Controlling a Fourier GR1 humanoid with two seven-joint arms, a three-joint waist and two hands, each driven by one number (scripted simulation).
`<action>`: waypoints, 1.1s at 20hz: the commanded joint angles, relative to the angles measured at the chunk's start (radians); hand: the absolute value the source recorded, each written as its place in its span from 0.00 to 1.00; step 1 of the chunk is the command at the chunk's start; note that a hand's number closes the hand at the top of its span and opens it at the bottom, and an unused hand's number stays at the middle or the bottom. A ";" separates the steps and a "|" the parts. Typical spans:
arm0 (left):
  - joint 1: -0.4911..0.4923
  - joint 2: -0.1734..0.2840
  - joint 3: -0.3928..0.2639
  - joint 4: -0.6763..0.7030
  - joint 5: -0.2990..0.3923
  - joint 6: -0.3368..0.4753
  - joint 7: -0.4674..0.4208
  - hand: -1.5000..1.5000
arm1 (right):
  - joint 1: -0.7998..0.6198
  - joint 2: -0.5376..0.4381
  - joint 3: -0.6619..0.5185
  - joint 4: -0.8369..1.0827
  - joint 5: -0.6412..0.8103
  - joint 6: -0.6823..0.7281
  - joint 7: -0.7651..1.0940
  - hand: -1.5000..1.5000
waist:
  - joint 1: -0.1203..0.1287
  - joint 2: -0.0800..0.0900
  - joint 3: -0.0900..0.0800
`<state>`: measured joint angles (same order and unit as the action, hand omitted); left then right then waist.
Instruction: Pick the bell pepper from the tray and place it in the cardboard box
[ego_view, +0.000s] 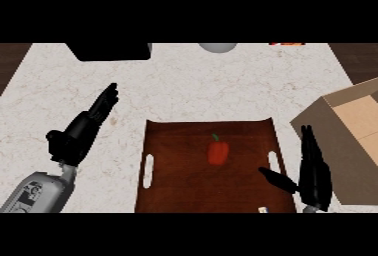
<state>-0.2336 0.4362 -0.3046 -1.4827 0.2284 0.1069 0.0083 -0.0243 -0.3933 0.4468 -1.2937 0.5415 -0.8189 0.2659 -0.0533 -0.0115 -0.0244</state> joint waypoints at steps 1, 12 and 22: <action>-0.006 -0.023 -0.038 0.007 -0.025 0.001 0.002 0.50 | 0.030 0.016 0.072 0.034 0.226 -0.041 0.154 0.00 | -0.004 0.001 0.003; -0.014 -0.046 -0.066 -0.005 -0.044 0.012 0.024 0.50 | -0.004 0.213 0.197 -0.180 0.466 0.370 0.692 0.00 | 0.027 -0.003 0.009; -0.048 -0.069 -0.065 -0.050 -0.049 0.011 0.093 0.50 | -0.214 0.391 0.300 -0.336 0.660 0.689 1.217 0.00 | 0.059 0.006 0.023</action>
<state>-0.2571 0.3716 -0.3786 -1.5116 0.1758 0.1190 0.0591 -0.1563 -0.0467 0.7044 -1.5747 1.1634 -0.2429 1.1872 -0.0032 -0.0092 -0.0060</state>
